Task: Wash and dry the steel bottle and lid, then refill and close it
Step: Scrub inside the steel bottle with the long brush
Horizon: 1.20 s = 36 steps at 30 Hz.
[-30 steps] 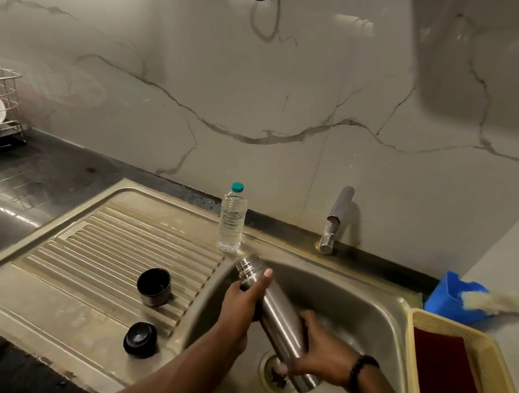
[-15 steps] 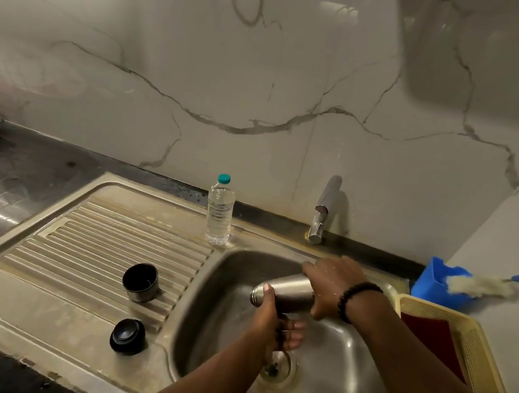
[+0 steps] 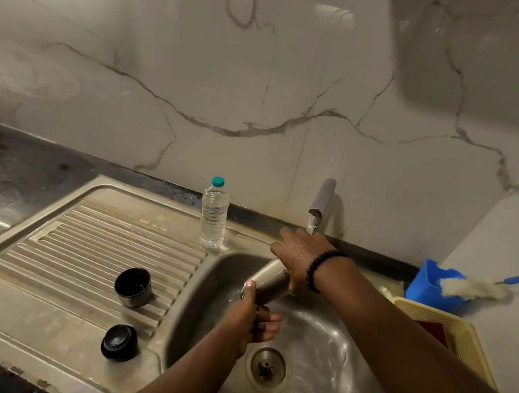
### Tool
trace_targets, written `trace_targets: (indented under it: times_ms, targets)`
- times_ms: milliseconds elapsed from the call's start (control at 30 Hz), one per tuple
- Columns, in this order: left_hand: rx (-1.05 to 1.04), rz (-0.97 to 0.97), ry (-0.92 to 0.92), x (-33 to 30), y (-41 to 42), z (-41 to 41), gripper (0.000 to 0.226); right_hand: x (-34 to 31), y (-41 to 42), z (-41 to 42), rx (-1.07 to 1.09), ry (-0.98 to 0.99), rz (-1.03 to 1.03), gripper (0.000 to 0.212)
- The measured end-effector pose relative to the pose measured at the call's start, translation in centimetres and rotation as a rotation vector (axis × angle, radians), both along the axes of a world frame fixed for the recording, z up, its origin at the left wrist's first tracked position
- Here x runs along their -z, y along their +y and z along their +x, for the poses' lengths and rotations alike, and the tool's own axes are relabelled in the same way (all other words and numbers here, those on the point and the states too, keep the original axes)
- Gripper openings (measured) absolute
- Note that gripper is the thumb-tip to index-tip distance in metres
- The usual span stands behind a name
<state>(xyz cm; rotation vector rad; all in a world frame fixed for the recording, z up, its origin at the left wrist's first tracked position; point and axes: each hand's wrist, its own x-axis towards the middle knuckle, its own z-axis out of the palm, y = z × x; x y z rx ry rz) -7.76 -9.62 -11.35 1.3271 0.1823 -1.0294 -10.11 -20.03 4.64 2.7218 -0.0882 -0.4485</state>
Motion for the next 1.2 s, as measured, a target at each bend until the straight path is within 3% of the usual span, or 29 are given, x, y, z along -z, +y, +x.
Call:
trace_targets:
  times_ms: [300, 400, 467, 567, 633, 767, 900, 967, 1033, 1100, 1200]
  targets:
    - [-0.012, 0.074, -0.045, -0.2, 0.4, 0.4, 0.068, 0.1, -0.8, 0.6, 0.007, 0.004, 0.104, 0.064]
    - [-0.075, 0.174, -0.127, 0.3, 0.0, 0.2, 0.054, 0.4, -1.2, 0.1, 0.051, -0.021, 0.202, 0.065]
    - [-0.086, 0.341, -0.455, 0.8, 0.0, 0.0, 0.042, 0.6, -1.6, -0.5, 0.092, -0.055, 0.291, 0.064]
    - [0.134, 0.371, -1.113, 0.3, 0.3, -0.2, 0.076, 0.6, -2.3, -1.6, 0.141, -0.099, 0.412, 0.067]
    - [0.305, 0.269, -1.300, -0.9, -0.1, -0.3, 0.093, 0.4, -2.6, -2.4, 0.180, -0.127, 0.496, 0.065]
    - [0.351, 0.133, -1.218, -2.6, -2.0, -0.7, 0.084, 0.7, -3.4, -3.7, 0.244, -0.183, 0.616, 0.060]
    - [0.295, 0.077, -1.164, -2.6, -3.3, -0.9, 0.079, -0.1, -7.0, -5.5, 0.418, -0.327, 0.978, 0.053]
    - [0.286, 0.067, -1.135, -2.4, -4.0, -0.9, 0.081, -0.8, -10.9, -6.7, 0.449, -0.453, 0.810, 0.046]
    - [0.301, 0.068, -1.139, -2.7, -4.6, -1.1, 0.081, -1.4, -15.4, -8.3, 0.480, -0.426, 0.329, 0.045]
    - [0.318, 0.081, -1.154, -3.0, -5.1, -1.2, 0.080, -2.0, -19.1, -10.1, 0.531, -0.244, -0.029, 0.043]
    - [0.326, 0.085, -1.172, -3.5, -5.7, -1.4, 0.081, -2.1, -22.2, -12.1, 0.605, 0.036, -0.206, 0.055]
